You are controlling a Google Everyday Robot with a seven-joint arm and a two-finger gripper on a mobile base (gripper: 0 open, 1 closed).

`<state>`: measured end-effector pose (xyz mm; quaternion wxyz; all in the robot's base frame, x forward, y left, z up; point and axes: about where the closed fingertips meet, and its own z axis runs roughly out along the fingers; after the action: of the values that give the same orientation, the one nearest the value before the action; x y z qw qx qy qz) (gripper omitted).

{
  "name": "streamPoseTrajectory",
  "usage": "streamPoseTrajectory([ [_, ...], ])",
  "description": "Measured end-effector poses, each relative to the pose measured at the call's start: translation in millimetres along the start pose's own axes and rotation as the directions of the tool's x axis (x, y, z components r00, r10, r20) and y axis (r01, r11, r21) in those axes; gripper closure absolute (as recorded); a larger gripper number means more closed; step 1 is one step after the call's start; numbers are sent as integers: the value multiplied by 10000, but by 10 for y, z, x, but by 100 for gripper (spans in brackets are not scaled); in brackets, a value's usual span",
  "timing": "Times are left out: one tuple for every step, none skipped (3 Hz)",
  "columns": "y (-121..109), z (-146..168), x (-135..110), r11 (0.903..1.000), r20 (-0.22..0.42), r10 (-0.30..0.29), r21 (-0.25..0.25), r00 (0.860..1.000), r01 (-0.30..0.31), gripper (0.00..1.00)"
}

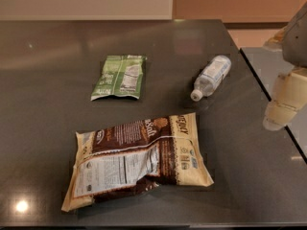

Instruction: Pick brown chip bag

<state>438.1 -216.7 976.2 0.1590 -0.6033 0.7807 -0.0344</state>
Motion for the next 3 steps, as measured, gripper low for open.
streamPoseTrajectory([
  [-3, -7, -11, 10000, -2, -22, 30, 10000, 22, 0],
  [45, 74, -247, 9983, 161, -563, -167, 9983, 566, 0],
  [172, 223, -582, 9902, 460, -1235, -594, 9913, 1262, 0],
])
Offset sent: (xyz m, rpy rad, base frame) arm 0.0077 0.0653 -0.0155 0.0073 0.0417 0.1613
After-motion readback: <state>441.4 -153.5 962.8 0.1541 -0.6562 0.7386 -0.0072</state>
